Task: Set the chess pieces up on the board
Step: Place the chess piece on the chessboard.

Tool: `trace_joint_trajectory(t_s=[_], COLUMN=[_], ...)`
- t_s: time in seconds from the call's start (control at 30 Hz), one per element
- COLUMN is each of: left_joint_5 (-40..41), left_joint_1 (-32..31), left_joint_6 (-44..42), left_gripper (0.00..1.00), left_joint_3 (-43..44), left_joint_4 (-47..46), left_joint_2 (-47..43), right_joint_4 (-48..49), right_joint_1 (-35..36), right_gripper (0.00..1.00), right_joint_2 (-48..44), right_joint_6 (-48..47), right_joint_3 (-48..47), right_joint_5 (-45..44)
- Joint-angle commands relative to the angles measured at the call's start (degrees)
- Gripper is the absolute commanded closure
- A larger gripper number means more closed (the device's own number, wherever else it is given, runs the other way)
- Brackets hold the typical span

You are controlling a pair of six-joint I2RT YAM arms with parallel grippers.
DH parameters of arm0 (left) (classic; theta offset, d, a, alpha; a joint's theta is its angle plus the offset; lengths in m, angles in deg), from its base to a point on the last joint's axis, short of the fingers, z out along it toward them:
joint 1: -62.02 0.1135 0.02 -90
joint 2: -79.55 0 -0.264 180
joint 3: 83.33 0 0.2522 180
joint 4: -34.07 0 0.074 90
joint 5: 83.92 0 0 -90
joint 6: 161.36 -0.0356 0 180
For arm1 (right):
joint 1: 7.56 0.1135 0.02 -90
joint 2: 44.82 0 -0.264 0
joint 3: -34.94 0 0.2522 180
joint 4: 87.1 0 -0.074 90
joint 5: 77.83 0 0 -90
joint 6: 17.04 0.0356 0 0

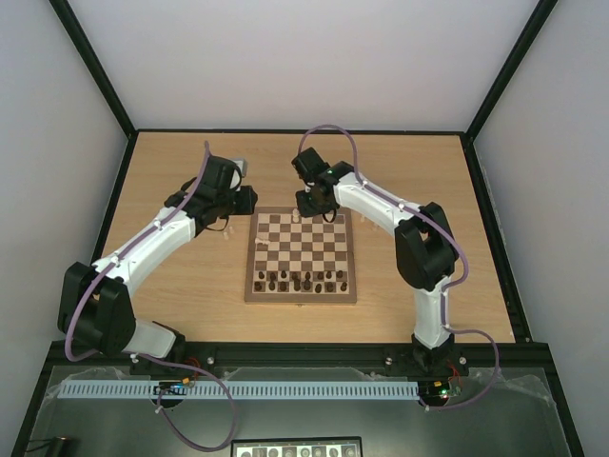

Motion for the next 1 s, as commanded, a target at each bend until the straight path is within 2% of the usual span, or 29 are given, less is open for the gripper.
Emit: trace_joint_trajectory(t_s=[0.0, 0.97], left_joint_5=[-0.5, -0.6], left_joint_1=[0.2, 0.2], left_joint_6=[0.3, 0.1], left_gripper=[0.69, 0.7], left_joint_3=[-0.4, -0.1], left_joint_4=[-1.1, -1.3], left_joint_2=[-1.1, -0.8], right_joint_4=[-3.3, -2.9], right_joint_1=[0.5, 0.8], right_gripper=[0.89, 0.89], right_joint_2=[1.0, 4.1], right_joint_6=[-0.1, -0.3], right_joint_3=[-1.3, -3.9], right_joint_5=[-1.1, 0.7])
